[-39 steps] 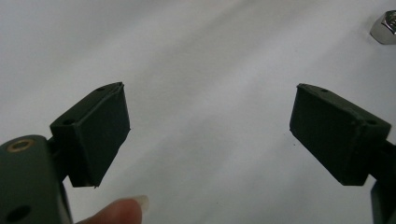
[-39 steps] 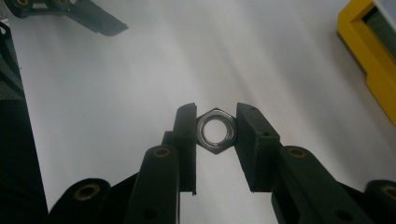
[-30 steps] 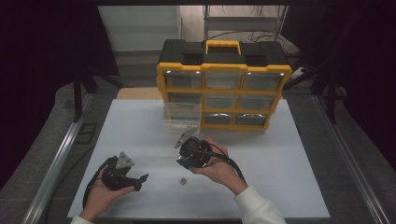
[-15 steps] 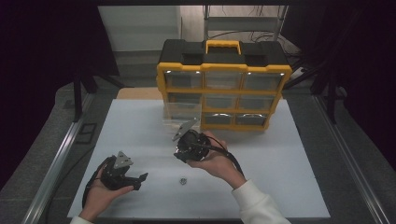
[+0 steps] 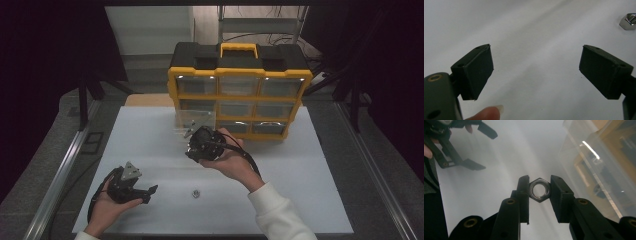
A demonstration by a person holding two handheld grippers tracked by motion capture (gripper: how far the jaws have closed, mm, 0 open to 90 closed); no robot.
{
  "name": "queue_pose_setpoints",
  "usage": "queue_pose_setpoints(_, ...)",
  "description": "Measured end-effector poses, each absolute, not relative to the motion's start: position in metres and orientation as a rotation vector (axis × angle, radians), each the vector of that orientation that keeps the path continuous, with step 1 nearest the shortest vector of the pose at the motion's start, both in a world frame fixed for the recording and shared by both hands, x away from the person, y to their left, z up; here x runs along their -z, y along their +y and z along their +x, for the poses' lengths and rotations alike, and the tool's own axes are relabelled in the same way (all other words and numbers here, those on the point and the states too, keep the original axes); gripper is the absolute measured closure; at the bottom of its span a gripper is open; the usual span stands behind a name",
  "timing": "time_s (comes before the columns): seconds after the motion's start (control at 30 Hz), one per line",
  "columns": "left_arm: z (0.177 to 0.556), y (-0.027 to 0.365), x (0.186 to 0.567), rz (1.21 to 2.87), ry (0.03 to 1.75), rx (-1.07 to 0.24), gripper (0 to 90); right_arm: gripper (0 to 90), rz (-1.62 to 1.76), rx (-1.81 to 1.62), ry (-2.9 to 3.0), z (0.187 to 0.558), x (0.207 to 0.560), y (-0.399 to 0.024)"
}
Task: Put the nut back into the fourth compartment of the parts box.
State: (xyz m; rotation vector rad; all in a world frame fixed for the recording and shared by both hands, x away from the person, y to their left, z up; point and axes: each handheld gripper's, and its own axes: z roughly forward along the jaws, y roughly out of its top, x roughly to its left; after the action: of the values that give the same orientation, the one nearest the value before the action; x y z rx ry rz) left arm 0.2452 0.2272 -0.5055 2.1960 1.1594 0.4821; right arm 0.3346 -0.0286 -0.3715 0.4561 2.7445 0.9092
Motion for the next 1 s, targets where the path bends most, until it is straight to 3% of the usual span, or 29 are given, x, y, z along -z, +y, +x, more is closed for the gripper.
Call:
queue_pose_setpoints(0.6, 0.245, 0.228, 0.505, 2.196, 1.159, -0.479, 12.8, 70.2, 0.528, -0.959, 2.649, 0.356, 0.328, -0.032)
queue_pose_setpoints(1.0, 0.246, 0.228, 0.506, 2.198, 1.158, -0.482, 12.8, 70.2, 0.656, -0.904, 2.561, 0.381, 0.332, -0.033)
